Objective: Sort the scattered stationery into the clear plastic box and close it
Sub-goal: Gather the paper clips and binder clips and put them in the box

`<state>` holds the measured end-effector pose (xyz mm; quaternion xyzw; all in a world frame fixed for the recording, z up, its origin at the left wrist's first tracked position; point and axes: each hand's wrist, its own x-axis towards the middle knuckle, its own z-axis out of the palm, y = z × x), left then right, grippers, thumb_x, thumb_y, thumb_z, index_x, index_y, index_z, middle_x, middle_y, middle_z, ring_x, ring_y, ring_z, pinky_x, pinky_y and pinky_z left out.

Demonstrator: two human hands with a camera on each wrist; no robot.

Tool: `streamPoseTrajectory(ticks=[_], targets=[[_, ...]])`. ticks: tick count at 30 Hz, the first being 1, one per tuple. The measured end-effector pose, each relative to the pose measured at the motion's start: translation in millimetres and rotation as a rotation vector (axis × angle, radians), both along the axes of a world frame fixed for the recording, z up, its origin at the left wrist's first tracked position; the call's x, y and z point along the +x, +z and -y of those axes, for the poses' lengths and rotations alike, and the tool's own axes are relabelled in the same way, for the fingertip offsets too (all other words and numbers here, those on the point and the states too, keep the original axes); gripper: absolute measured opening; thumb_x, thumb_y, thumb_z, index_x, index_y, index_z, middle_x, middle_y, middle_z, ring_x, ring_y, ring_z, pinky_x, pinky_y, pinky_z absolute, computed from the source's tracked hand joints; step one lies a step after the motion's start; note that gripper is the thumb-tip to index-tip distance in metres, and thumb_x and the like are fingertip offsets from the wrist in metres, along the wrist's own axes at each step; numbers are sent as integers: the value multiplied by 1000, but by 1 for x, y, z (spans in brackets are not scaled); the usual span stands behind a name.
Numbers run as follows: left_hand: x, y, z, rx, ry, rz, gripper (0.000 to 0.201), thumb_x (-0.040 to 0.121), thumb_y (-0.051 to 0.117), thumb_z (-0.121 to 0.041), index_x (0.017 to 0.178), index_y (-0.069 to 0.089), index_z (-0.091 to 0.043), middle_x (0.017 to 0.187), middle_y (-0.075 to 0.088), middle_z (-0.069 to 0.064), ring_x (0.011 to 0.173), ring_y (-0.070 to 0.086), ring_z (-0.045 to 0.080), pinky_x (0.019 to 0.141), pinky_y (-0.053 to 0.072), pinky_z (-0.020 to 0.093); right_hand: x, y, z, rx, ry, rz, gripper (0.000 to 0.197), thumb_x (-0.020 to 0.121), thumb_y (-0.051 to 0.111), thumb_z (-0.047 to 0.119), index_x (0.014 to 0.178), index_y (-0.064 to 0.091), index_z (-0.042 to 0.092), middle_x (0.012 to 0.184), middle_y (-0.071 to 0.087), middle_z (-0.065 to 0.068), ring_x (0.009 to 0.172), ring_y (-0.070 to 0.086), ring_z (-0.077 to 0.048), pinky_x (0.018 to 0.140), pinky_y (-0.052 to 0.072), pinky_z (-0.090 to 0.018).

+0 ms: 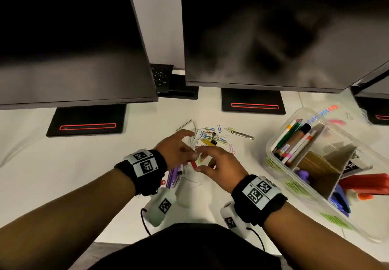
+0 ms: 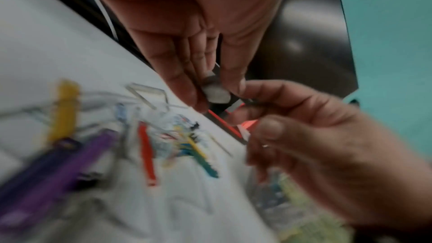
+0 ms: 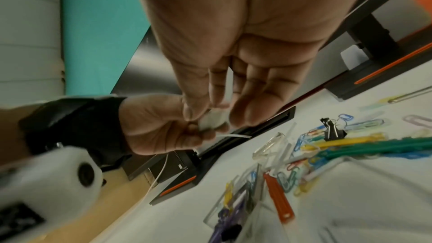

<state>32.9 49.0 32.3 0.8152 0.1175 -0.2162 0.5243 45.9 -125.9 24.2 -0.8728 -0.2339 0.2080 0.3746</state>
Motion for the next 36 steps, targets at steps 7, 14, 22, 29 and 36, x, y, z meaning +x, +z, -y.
streamPoseTrajectory(ticks=[7, 14, 22, 29, 36], targets=[[10, 4, 31, -306, 69, -64, 48, 81, 69, -10, 120, 45, -26, 74, 69, 8, 67, 66, 23, 80, 54, 48, -1, 28, 39, -4, -259, 230, 10, 83, 68, 23, 88, 65, 15, 62, 49, 12, 53, 42, 3, 52, 32, -14], [12, -19, -17, 619, -418, 53, 44, 85, 64, -26, 127, 51, -18, 125, 53, 7, 117, 50, 24, 98, 37, 26, 23, 76, 159, -537, -657, 140, 20, 87, 60, 26, 97, 61, 9, 93, 69, -19, 89, 64, -34, 80, 46, -35], [2, -38, -33, 762, -367, -66, 57, 83, 63, -38, 134, 42, -23, 135, 41, 6, 129, 39, 26, 109, 34, 34, 19, 79, 128, -468, -572, 143, 8, 85, 61, 18, 92, 63, 13, 90, 69, -16, 87, 64, -31, 77, 44, -31], [-8, -38, -25, 754, -296, -135, 49, 84, 57, -50, 115, 49, -14, 120, 53, 9, 110, 53, 27, 92, 44, 34, 24, 11, 30, -416, -154, 107, 25, 87, 58, 17, 109, 65, 8, 112, 61, -13, 100, 59, -26, 84, 42, -26], [-15, -52, -17, 738, -378, -168, 46, 81, 61, -48, 107, 49, -12, 112, 60, 9, 104, 58, 28, 76, 39, 29, 53, -58, 2, -575, -110, 62, 38, 88, 57, 22, 123, 54, 8, 124, 53, -16, 114, 52, -33, 93, 43, -34]])
